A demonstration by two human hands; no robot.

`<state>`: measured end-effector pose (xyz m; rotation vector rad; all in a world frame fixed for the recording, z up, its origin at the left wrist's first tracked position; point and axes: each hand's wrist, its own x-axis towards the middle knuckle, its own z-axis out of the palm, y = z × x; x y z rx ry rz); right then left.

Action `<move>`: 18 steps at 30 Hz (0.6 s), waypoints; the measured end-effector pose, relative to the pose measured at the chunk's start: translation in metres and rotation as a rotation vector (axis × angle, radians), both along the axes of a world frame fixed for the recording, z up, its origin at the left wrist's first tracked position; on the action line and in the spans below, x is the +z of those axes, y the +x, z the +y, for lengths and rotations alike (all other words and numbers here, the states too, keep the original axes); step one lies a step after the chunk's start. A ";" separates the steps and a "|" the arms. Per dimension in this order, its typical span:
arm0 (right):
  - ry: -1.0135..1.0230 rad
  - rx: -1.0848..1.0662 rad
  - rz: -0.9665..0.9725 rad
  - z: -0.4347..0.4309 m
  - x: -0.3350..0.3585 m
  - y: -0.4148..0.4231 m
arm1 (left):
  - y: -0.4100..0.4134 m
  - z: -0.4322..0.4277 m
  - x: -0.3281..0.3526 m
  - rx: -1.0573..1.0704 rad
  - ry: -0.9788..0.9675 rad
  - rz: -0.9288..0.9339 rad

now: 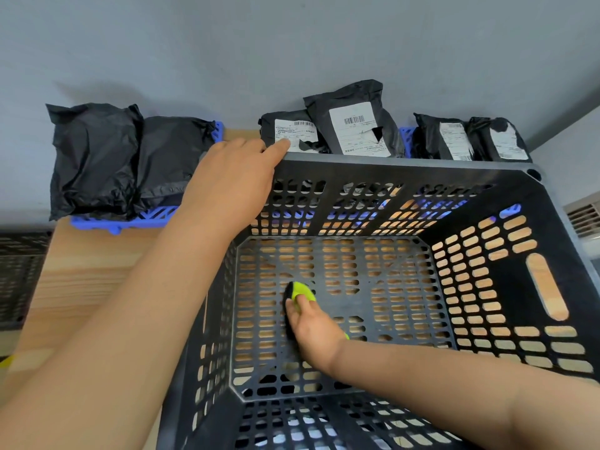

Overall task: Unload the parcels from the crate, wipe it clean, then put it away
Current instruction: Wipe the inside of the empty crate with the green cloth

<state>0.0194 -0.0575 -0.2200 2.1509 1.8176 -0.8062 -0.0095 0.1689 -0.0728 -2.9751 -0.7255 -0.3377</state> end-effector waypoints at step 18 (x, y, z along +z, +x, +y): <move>0.133 0.441 -0.003 0.014 -0.012 -0.039 | -0.002 -0.001 0.002 -0.001 -0.008 -0.014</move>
